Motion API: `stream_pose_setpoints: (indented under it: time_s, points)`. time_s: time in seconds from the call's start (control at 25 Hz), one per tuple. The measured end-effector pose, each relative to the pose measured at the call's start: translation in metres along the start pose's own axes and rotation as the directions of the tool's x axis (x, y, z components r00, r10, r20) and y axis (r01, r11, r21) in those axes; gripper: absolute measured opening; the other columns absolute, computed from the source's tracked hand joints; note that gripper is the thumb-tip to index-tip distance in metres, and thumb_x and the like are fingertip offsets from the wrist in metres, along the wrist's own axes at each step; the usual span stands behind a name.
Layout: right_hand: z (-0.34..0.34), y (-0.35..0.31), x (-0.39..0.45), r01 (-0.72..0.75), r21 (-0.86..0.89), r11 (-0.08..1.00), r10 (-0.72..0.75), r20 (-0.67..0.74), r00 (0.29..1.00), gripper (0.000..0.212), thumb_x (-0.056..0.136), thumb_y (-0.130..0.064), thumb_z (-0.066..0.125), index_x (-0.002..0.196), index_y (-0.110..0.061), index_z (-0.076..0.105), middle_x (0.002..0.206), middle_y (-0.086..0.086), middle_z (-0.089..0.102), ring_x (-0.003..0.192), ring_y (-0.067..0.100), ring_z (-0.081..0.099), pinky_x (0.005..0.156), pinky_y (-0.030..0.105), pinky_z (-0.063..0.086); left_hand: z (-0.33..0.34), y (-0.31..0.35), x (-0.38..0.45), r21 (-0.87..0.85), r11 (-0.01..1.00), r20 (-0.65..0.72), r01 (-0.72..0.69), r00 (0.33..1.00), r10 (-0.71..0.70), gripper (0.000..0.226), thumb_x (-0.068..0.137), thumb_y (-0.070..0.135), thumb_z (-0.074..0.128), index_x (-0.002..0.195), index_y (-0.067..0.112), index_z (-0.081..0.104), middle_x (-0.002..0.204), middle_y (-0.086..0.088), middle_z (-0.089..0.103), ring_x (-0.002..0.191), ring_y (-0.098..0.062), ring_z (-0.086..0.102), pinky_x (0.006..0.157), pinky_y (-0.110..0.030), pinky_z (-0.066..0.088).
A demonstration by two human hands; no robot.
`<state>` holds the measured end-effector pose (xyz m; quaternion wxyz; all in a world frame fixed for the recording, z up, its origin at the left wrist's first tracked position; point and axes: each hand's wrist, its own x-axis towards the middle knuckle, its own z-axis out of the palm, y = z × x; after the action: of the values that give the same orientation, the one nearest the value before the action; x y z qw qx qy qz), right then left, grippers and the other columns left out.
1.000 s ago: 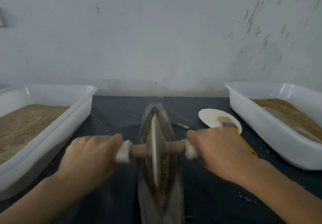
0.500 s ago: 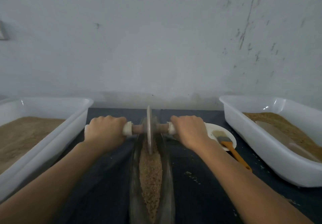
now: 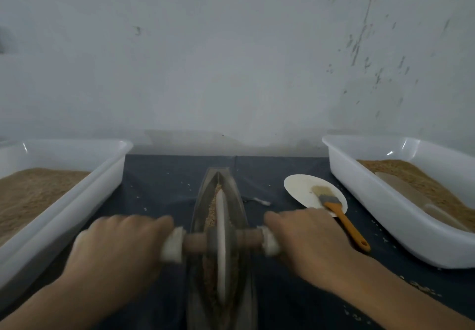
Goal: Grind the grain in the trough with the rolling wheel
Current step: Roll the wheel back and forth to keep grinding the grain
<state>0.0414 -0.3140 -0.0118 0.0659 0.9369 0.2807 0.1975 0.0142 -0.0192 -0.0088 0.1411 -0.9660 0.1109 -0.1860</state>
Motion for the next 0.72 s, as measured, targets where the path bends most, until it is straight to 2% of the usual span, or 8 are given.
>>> stream_pose_setpoints:
  time_s: [0.08,0.24,0.32,0.4,0.48,0.56,0.64,0.72]
  points:
    - [0.017,0.008,0.04,-0.136,0.001,0.991,0.136,0.042,0.99,0.028,0.078,-0.039,0.065,0.09,-0.03,0.042,0.085,-0.002,0.064,0.076,0.023,0.062,0.063,0.038,0.047,0.003,0.006,0.041,0.037,0.995,0.005,0.094,0.995,-0.095,0.023,0.08,0.052,0.054,0.082,0.04,0.034,0.073,0.014,0.052,0.067,-0.007,0.055,0.056,-0.026,0.037]
    - [0.03,0.018,0.093,-0.252,-0.036,0.967,0.251,-0.023,0.968,0.022,0.083,-0.035,0.061,0.096,-0.023,0.048,0.093,0.004,0.066,0.083,0.031,0.061,0.059,0.034,0.033,0.013,0.001,0.101,0.04,0.984,0.008,0.174,0.985,-0.174,0.013,0.084,0.041,0.052,0.092,0.032,0.048,0.09,0.006,0.063,0.079,-0.02,0.06,0.063,-0.031,0.035]
    - [0.023,0.015,0.079,-0.208,-0.034,0.977,0.209,0.016,0.978,0.022,0.083,-0.032,0.062,0.097,-0.023,0.047,0.094,0.003,0.065,0.083,0.03,0.061,0.06,0.034,0.036,0.016,0.002,0.085,0.011,0.985,-0.007,0.17,0.985,-0.17,0.014,0.084,0.042,0.052,0.088,0.032,0.043,0.09,0.007,0.063,0.083,-0.019,0.062,0.063,-0.03,0.036]
    - [0.01,0.005,0.04,-0.087,-0.046,0.995,0.089,0.033,0.996,0.027,0.077,-0.026,0.068,0.095,-0.024,0.048,0.087,0.0,0.064,0.075,0.024,0.061,0.059,0.035,0.043,0.019,0.005,0.042,-0.041,0.989,-0.012,0.145,0.989,-0.146,0.024,0.082,0.048,0.054,0.079,0.035,0.034,0.08,0.013,0.058,0.073,-0.007,0.058,0.057,-0.026,0.033]
    - [-0.009,-0.007,0.001,0.046,-0.066,0.997,-0.054,-0.129,0.99,0.024,0.066,-0.013,0.065,0.082,-0.022,0.05,0.068,-0.002,0.058,0.057,0.018,0.055,0.048,0.03,0.039,0.01,0.007,-0.002,-0.12,0.992,-0.075,0.033,0.996,-0.042,0.029,0.078,0.051,0.057,0.073,0.037,0.032,0.064,0.015,0.048,0.056,0.0,0.048,0.049,-0.021,0.03]
    - [-0.023,-0.013,-0.021,0.138,-0.087,0.987,-0.157,-0.29,0.944,0.012,0.067,-0.01,0.044,0.069,-0.021,0.049,0.056,-0.003,0.048,0.045,0.015,0.044,0.042,0.027,0.028,0.007,0.003,-0.033,-0.269,0.961,-0.192,-0.061,0.981,0.009,0.025,0.073,0.055,0.052,0.071,0.039,0.034,0.056,0.012,0.041,0.049,-0.006,0.05,0.047,-0.026,0.04]
    - [-0.023,-0.014,-0.023,0.14,-0.059,0.988,-0.15,-0.234,0.961,0.013,0.062,-0.01,0.054,0.068,-0.021,0.05,0.055,-0.004,0.048,0.044,0.015,0.044,0.039,0.027,0.031,0.009,0.0,-0.035,-0.197,0.98,-0.068,-0.035,0.997,0.022,0.021,0.07,0.066,0.042,0.075,0.046,0.037,0.057,0.014,0.041,0.053,-0.002,0.047,0.053,-0.028,0.042]
    - [-0.011,-0.011,-0.002,0.059,-0.062,0.996,-0.062,-0.035,0.997,0.03,0.059,-0.019,0.074,0.08,-0.022,0.052,0.067,-0.004,0.058,0.056,0.017,0.055,0.046,0.032,0.042,0.014,0.003,-0.015,-0.056,0.997,-0.069,0.053,0.996,-0.057,0.023,0.069,0.063,0.05,0.073,0.047,0.034,0.055,0.015,0.038,0.048,-0.001,0.033,0.047,-0.024,0.027]
